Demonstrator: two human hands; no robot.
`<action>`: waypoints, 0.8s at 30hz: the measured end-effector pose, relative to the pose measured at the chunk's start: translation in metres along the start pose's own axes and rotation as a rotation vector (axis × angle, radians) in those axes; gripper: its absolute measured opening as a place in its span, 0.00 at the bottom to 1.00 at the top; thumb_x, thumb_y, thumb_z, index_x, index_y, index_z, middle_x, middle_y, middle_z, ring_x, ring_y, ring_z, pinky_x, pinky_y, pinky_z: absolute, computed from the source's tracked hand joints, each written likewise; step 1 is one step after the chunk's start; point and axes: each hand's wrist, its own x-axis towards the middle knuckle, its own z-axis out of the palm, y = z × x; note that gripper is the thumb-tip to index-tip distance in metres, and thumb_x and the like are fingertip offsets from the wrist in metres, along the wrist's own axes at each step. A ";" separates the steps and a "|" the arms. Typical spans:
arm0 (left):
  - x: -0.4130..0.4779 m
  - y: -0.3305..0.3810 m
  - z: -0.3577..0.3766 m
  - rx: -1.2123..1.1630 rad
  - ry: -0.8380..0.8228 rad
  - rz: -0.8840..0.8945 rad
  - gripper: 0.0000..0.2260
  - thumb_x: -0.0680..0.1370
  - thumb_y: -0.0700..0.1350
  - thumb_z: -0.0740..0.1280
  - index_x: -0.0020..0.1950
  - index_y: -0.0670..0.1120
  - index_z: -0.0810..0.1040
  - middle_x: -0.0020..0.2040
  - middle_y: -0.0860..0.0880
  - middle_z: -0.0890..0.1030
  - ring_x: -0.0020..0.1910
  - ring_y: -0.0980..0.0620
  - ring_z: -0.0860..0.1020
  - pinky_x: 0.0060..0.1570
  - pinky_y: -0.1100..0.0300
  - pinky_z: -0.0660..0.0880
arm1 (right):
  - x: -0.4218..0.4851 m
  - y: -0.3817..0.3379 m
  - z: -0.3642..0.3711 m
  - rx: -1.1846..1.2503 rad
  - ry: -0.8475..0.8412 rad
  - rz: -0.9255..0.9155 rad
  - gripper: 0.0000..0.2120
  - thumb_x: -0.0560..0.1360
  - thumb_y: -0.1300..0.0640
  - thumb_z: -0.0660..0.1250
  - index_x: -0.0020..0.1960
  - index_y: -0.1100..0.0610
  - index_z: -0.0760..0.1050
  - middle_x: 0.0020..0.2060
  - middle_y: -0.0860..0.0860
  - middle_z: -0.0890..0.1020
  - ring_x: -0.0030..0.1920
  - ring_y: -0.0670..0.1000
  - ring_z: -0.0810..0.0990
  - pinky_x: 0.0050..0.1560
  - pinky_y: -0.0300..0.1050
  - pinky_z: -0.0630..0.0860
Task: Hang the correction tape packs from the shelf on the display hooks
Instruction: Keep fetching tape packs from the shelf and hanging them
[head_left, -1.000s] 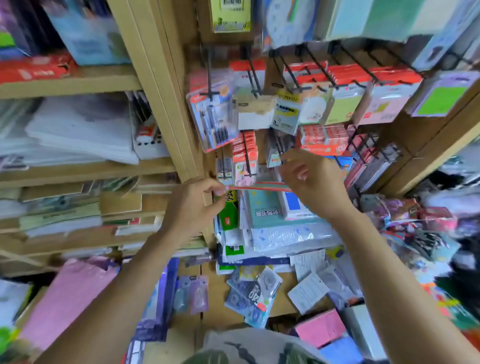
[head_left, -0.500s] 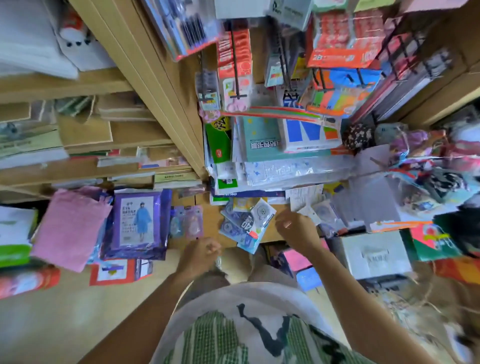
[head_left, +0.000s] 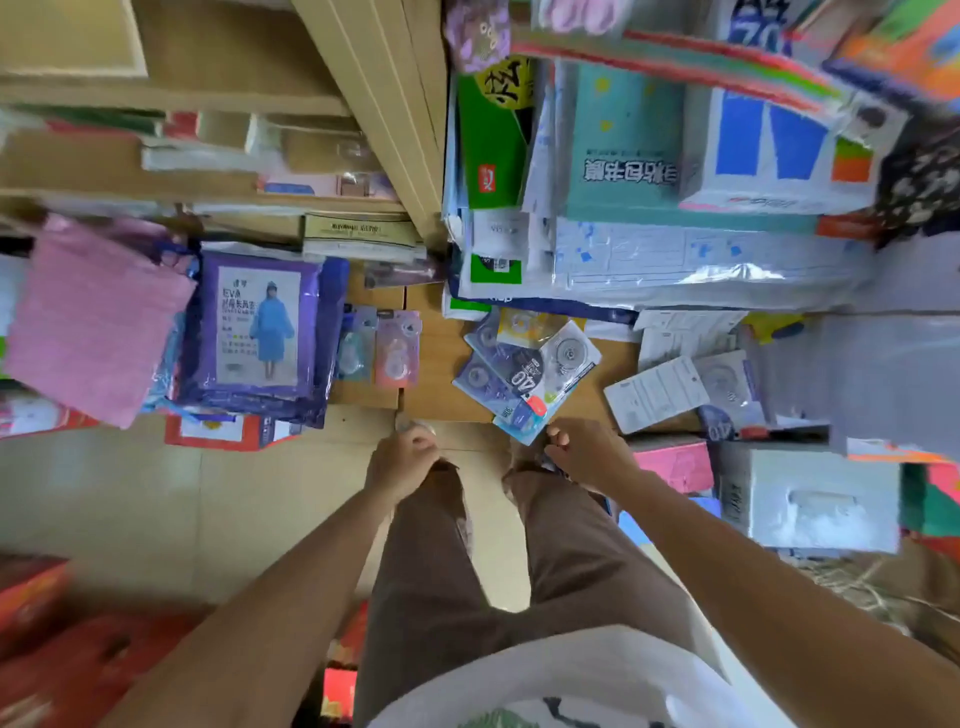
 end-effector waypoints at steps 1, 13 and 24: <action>0.016 -0.006 0.001 -0.013 0.021 -0.001 0.05 0.76 0.48 0.70 0.51 0.53 0.83 0.52 0.53 0.85 0.54 0.48 0.82 0.49 0.58 0.73 | 0.016 -0.002 0.008 -0.040 -0.001 -0.019 0.17 0.76 0.49 0.66 0.64 0.48 0.76 0.58 0.52 0.82 0.58 0.59 0.79 0.55 0.50 0.75; 0.213 -0.066 0.026 0.274 0.472 0.279 0.33 0.78 0.50 0.71 0.79 0.44 0.62 0.77 0.38 0.67 0.71 0.36 0.70 0.66 0.43 0.72 | 0.187 0.006 0.118 -0.576 0.154 -0.405 0.32 0.70 0.50 0.73 0.73 0.49 0.70 0.75 0.55 0.68 0.74 0.62 0.66 0.69 0.60 0.65; 0.215 -0.064 0.044 0.127 0.549 0.395 0.28 0.72 0.44 0.75 0.71 0.46 0.72 0.65 0.42 0.75 0.65 0.41 0.71 0.57 0.47 0.77 | 0.177 0.021 0.126 -0.653 0.326 -0.182 0.31 0.76 0.46 0.65 0.78 0.47 0.62 0.79 0.54 0.60 0.79 0.60 0.55 0.73 0.71 0.53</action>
